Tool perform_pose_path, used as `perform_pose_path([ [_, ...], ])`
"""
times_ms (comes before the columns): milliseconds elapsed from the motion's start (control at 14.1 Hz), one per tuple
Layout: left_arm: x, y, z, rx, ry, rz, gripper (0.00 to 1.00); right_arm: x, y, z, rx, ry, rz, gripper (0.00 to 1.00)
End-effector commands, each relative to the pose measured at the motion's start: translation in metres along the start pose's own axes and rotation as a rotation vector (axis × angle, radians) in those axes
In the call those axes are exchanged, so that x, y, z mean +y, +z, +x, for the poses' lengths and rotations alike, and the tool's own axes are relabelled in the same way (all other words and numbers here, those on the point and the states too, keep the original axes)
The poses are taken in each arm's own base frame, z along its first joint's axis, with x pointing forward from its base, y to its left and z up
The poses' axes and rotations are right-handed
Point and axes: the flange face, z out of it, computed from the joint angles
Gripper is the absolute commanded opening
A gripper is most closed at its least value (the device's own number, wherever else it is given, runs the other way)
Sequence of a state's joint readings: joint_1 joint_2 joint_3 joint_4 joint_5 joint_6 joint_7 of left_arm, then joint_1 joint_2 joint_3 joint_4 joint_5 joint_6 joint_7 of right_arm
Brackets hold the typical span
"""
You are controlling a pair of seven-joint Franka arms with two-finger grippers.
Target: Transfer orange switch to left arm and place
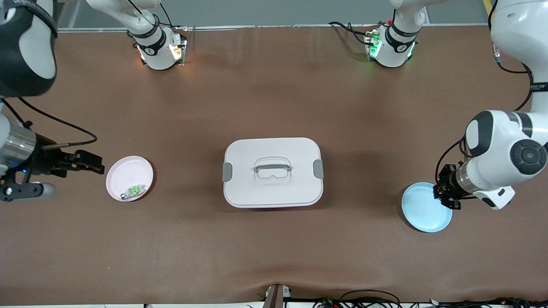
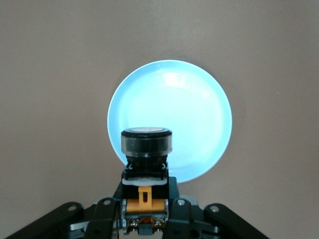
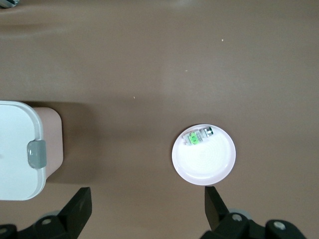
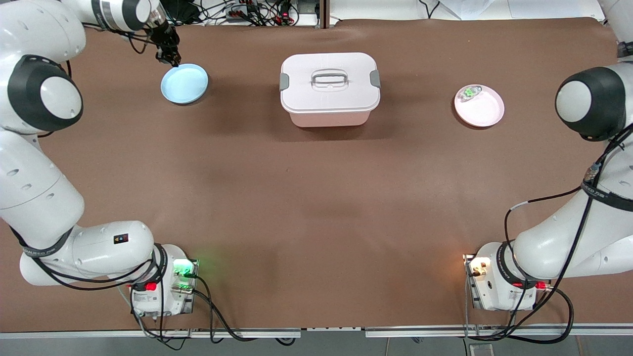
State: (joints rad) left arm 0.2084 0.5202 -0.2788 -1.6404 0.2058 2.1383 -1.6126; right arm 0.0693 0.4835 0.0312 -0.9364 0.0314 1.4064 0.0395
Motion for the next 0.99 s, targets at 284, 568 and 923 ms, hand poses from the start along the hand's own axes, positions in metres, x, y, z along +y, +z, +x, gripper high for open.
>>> perform_pose_path([
  [284,0.012,0.075,0.008,0.015,-0.041,-0.042,0.0,0.036,-0.014,-0.018,-0.042,0.04,0.0,1.0],
  [568,0.013,0.102,0.012,0.006,-0.102,-0.057,0.0,0.053,-0.016,-0.018,-0.03,0.048,-0.001,1.0],
  [923,0.007,0.124,0.013,0.002,-0.106,-0.022,0.0,0.07,-0.037,-0.036,-0.041,-0.048,-0.026,1.0],
])
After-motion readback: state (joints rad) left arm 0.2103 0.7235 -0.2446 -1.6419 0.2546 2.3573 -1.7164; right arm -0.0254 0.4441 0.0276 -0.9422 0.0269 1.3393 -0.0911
